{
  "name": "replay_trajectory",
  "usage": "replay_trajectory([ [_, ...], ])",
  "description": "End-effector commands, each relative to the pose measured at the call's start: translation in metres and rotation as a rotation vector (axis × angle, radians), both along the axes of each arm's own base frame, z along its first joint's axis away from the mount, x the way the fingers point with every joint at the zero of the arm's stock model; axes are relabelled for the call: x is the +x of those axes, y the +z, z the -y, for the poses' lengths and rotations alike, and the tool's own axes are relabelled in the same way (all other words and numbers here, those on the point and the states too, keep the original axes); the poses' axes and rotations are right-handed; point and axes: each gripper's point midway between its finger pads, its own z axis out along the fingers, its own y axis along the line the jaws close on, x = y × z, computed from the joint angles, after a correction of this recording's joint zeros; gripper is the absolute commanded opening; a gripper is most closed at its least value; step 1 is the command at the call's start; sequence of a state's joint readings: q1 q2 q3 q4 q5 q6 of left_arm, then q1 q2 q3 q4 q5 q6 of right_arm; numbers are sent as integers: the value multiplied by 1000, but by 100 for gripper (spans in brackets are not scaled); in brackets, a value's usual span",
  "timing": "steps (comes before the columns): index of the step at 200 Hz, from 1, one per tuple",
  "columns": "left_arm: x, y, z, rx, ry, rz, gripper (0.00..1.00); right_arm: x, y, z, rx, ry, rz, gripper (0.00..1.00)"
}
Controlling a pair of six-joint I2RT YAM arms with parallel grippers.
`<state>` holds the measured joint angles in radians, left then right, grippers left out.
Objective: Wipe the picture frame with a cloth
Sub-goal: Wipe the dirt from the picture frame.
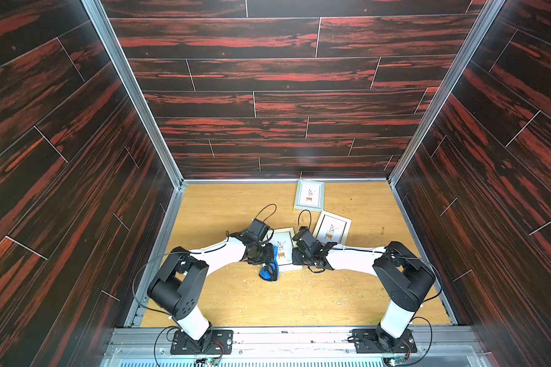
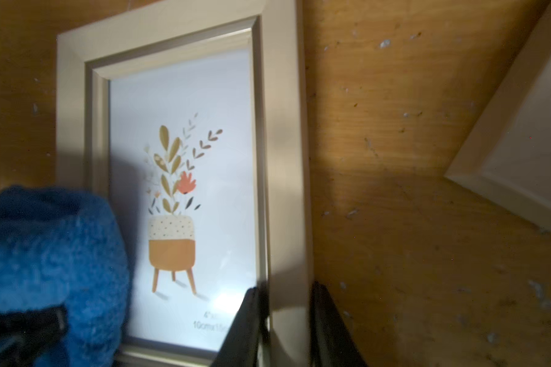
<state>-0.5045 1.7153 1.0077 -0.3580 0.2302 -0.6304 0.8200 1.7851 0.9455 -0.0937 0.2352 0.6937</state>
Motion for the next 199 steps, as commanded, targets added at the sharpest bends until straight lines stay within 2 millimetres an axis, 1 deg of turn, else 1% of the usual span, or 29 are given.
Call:
replay_trajectory([
  [1, 42, -15, -28, 115, 66, -5, 0, -2, -17, 22, -88, -42, -45, 0],
  [10, 59, -11, -26, 107, 78, 11, 0, -2, -15, 22, -85, -45, -42, 0],
  [16, 66, -9, -26, 115, 82, 28, 0, -1, -14, 22, -83, -45, -40, 0],
  [27, 67, -5, -22, 102, 81, 34, 0, -1, -13, 21, -79, -47, -38, 0],
  [34, 61, -4, -18, 86, 76, 35, 0, -1, -13, 21, -79, -47, -38, 0],
  [42, 49, -6, -16, 84, 69, 24, 0, -1, -12, 21, -77, -47, -36, 0],
  [58, 18, -11, -13, 85, 46, -11, 0, 0, -12, 19, -74, -45, -34, 0],
  [64, 5, -12, -9, 76, 36, -23, 0, 1, -12, 18, -72, -44, -35, 0],
  [70, -9, -17, -3, 64, 23, -49, 0, 1, -13, 18, -71, -43, -38, 0],
  [72, -11, -11, 1, 48, 18, -36, 0, 1, -13, 17, -69, -42, -37, 0],
  [75, -16, -10, 5, 31, 13, -38, 0, 1, -13, 16, -69, -38, -39, 0],
  [84, -32, -10, 16, -5, 8, -58, 0, 1, -14, 15, -63, -36, -43, 0],
  [93, -42, -12, 27, -43, 10, -74, 0, 1, -14, 14, -57, -34, -45, 0],
  [104, -48, -14, 37, -84, 23, -82, 0, 1, -13, 12, -51, -33, -46, 0],
  [127, -41, -17, 62, -152, 26, -69, 0, 1, -11, 11, -41, -33, -44, 0],
  [134, -37, -14, 67, -166, 26, -58, 0, 1, -10, 11, -43, -34, -43, 0],
  [137, -37, -21, 68, -157, 29, -70, 0, 1, -10, 12, -47, -35, -44, 0],
  [156, -32, -22, 63, -154, 61, -58, 0, 0, -9, 16, -58, -46, -39, 0],
  [160, -32, -22, 60, -153, 68, -56, 0, 0, -9, 17, -58, -49, -37, 0],
  [165, -32, -26, 54, -141, 80, -63, 0, 0, -9, 18, -61, -52, -37, 0],
  [167, -31, -19, 53, -150, 84, -48, 0, 0, -9, 19, -62, -52, -37, 0],
  [181, -32, -16, 32, -126, 113, -37, 0, -1, -10, 21, -69, -56, -38, 0],
  [199, -36, -15, -3, -38, 129, -36, 0, -1, -9, 20, -67, -57, -37, 0],
])
